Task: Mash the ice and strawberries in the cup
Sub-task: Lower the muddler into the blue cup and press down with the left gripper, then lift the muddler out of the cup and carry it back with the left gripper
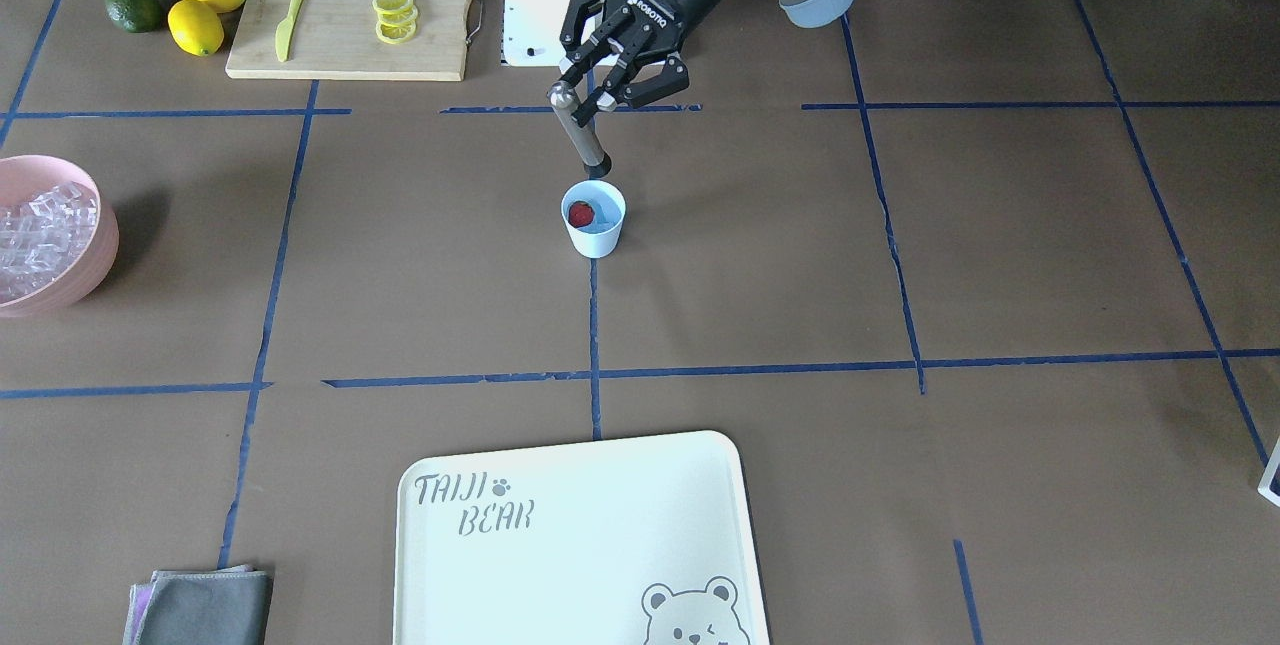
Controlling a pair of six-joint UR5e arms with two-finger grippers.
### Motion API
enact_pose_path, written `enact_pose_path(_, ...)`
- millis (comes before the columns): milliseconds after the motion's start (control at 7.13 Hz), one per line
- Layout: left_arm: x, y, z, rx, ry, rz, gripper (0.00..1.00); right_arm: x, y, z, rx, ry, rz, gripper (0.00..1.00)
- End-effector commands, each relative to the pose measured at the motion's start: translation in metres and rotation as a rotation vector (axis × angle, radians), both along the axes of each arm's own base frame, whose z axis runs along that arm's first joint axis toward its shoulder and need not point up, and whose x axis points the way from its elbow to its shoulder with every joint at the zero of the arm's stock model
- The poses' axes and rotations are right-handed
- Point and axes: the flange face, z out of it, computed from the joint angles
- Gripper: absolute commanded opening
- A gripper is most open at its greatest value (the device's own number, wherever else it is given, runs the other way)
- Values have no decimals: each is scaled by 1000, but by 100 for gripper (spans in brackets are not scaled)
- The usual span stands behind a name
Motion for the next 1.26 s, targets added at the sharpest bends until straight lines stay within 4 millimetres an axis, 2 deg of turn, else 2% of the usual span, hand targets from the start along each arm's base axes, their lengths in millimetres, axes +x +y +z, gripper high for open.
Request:
enact_pose_path(0, -29, 1, -17, -91, -48, -2, 0, 0, 1, 1, 0, 1, 0, 100)
enact_pose_path(280, -44, -20, -8, -246, -218, -35, 0, 1, 2, 4, -7, 3, 1, 100)
enact_pose_path(421, -55, -37, 13, -329, -239, 3, 0, 0, 2, 5, -8, 3, 1, 100)
enact_pose_path(561, -75, -57, 52, -444, -257, 75, 0, 1, 2, 6, -11, 5, 2, 100)
enact_pose_path(701, -113, -79, 101, -586, -276, 163, 0, 1, 2, 5, -8, 4, 2, 100)
enact_pose_path(841, -146, -87, 159, -712, -329, 271, 0, 1, 3, 6, -10, 5, 2, 100)
enact_pose_path(981, -187, -91, 209, -813, -359, 313, 0, 1, 2, 6, -11, 5, 2, 100)
enact_pose_path(1121, -208, -87, 261, -961, -403, 337, 0, 1, 2, 6, -11, 5, 2, 100)
